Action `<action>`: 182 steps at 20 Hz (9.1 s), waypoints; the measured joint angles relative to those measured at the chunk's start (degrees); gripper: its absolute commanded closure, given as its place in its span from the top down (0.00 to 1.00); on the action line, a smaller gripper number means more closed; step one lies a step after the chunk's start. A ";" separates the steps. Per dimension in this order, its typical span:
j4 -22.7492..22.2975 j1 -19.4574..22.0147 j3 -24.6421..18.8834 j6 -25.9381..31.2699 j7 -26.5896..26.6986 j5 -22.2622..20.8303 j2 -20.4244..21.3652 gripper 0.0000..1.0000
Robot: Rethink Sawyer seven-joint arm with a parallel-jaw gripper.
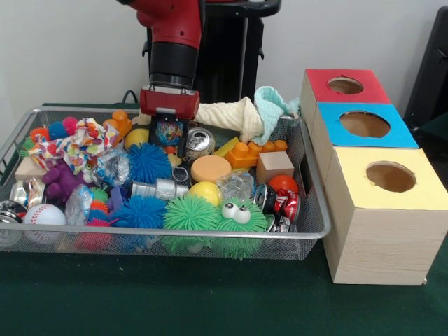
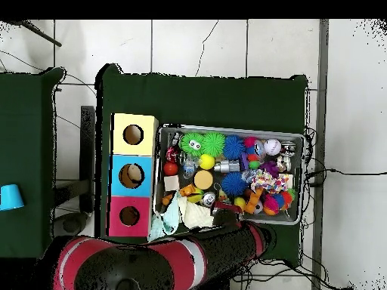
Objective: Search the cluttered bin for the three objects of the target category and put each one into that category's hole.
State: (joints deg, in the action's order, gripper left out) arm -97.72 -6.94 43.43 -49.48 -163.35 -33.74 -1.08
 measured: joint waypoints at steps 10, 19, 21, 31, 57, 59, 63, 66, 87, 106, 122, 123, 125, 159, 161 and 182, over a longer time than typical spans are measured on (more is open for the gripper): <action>0.00 -1.08 0.53 -0.02 0.00 0.01 -0.31 1.00; 1.07 -1.79 0.60 0.38 0.01 -3.81 0.04 0.00; 1.72 -2.12 0.63 1.06 0.01 -6.05 0.28 0.00; 11.35 -9.39 0.55 13.01 -6.94 -37.69 2.71 0.00; 14.53 -11.18 0.52 13.54 -26.52 -50.33 2.52 1.00; 14.54 -11.18 0.53 13.55 -26.52 -50.49 2.48 1.00; 15.05 -11.18 0.53 13.54 -26.53 -51.29 2.13 1.00; 15.68 -11.19 0.52 13.55 -26.55 -52.11 1.48 1.00; 21.88 -13.23 0.53 13.54 -43.06 -60.13 -4.57 1.00; 22.13 -13.23 0.51 11.82 -43.47 -61.07 -4.49 0.00; 22.18 -13.18 0.26 11.81 -43.47 -61.00 -4.17 1.00; 22.17 -13.17 0.26 11.82 -43.47 -61.00 -4.17 1.00; 22.18 -13.17 0.26 11.82 -43.47 -61.00 -4.15 1.00; 21.26 -23.45 7.85 1.83 -51.85 -70.44 -6.35 1.00; 21.05 -23.34 8.60 1.78 -51.90 -70.71 -6.56 1.00; 20.91 -19.43 9.25 4.26 -51.90 -68.70 -5.90 1.00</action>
State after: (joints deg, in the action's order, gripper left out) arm -76.81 -26.37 52.68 -45.23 -215.25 -102.44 -6.98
